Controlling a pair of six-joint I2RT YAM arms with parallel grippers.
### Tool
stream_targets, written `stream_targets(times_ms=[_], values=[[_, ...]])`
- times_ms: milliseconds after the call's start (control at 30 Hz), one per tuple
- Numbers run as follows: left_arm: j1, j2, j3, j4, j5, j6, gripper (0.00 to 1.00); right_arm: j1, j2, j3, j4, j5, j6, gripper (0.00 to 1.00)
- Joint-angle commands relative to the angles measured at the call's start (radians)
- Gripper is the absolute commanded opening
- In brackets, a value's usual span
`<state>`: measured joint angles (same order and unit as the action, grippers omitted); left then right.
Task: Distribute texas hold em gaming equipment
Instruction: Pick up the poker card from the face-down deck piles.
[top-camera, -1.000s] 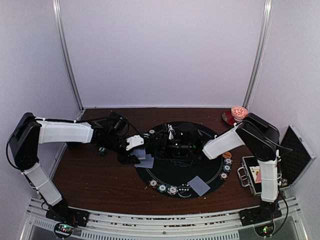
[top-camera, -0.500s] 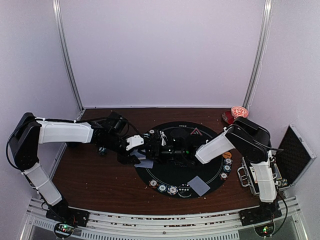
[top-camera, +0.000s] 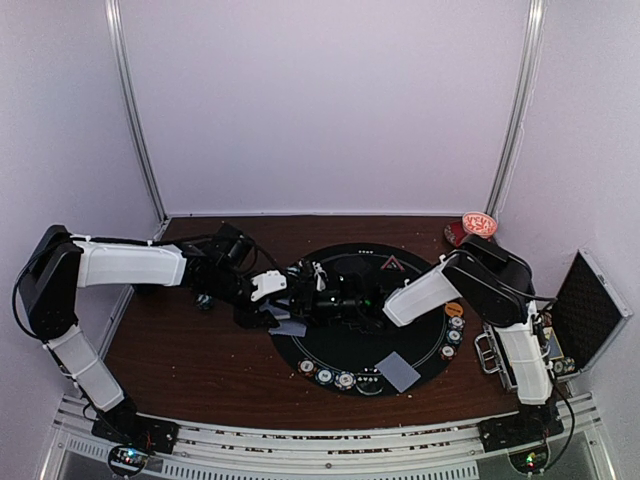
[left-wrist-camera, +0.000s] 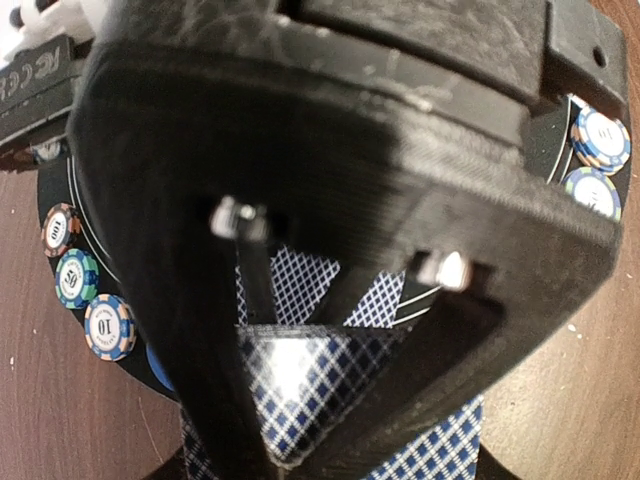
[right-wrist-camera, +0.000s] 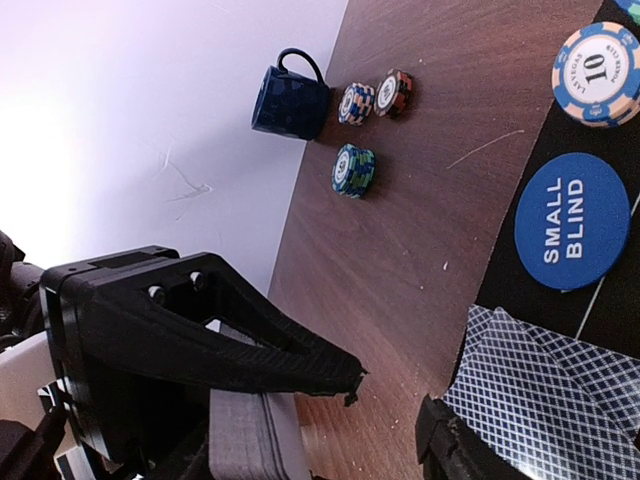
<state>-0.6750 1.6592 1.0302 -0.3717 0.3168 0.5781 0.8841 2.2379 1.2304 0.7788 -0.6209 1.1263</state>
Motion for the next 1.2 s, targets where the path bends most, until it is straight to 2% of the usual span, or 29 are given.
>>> stream_targets(times_ms=[0,167,433,733,1167], values=[[-0.004,-0.017,-0.006,0.022,0.025,0.011,0.6,0.014,0.039,0.036,0.023,-0.032,0.022,0.61],[-0.005,-0.02,-0.007,0.023,0.024,0.011,0.61,0.014,0.048,0.031,0.02,-0.026,0.028,0.57],[-0.005,-0.023,-0.007,0.023,0.022,0.012,0.61,-0.027,-0.027,-0.055,-0.062,0.064,-0.008,0.43],[-0.005,-0.019,-0.007,0.022,0.022,0.011,0.6,-0.051,-0.089,-0.102,-0.136,0.085,-0.066,0.35],[-0.006,-0.006,-0.005,0.023,0.017,0.011,0.61,-0.045,-0.182,-0.159,0.003,-0.001,-0.015,0.28]])
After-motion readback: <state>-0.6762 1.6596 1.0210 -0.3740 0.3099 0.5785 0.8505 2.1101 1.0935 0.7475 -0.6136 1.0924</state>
